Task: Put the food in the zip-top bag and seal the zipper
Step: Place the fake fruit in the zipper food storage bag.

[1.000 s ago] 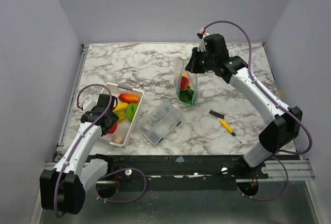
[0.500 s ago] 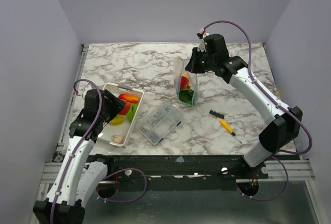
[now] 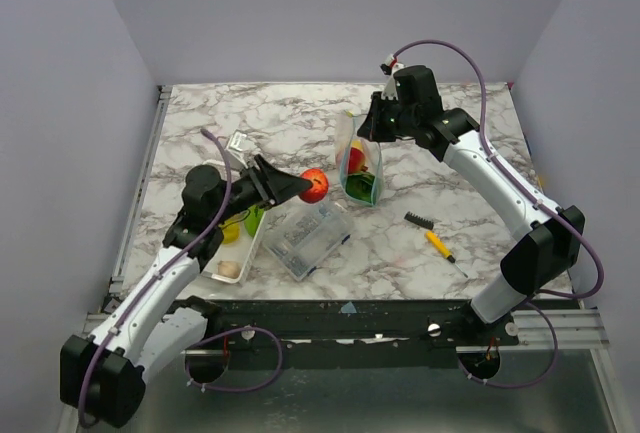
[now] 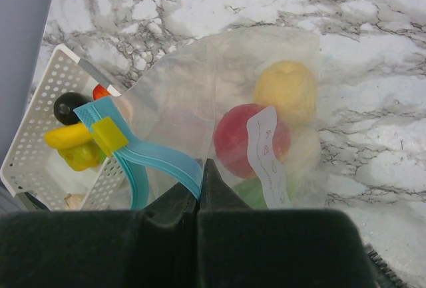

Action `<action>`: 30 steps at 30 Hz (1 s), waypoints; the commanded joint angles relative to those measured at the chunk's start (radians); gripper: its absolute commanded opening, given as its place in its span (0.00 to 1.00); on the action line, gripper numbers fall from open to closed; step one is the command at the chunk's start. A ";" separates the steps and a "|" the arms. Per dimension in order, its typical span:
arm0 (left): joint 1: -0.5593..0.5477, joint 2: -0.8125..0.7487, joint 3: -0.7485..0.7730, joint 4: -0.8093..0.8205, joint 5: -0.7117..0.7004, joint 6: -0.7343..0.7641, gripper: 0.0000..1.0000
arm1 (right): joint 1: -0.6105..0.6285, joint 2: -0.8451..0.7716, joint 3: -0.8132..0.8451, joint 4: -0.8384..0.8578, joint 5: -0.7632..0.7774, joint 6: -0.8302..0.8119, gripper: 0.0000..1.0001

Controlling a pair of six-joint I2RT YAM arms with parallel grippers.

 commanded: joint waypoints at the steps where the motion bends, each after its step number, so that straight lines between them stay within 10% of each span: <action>1: -0.164 0.105 0.161 0.139 -0.004 0.105 0.36 | 0.003 -0.002 0.037 0.016 -0.007 0.008 0.00; 20: -0.333 0.480 0.525 -0.094 -0.422 0.394 0.36 | 0.003 -0.009 0.044 0.018 -0.048 0.044 0.00; 30: -0.335 0.569 0.627 -0.237 -0.526 0.392 0.87 | 0.003 -0.018 0.043 0.021 -0.034 0.041 0.00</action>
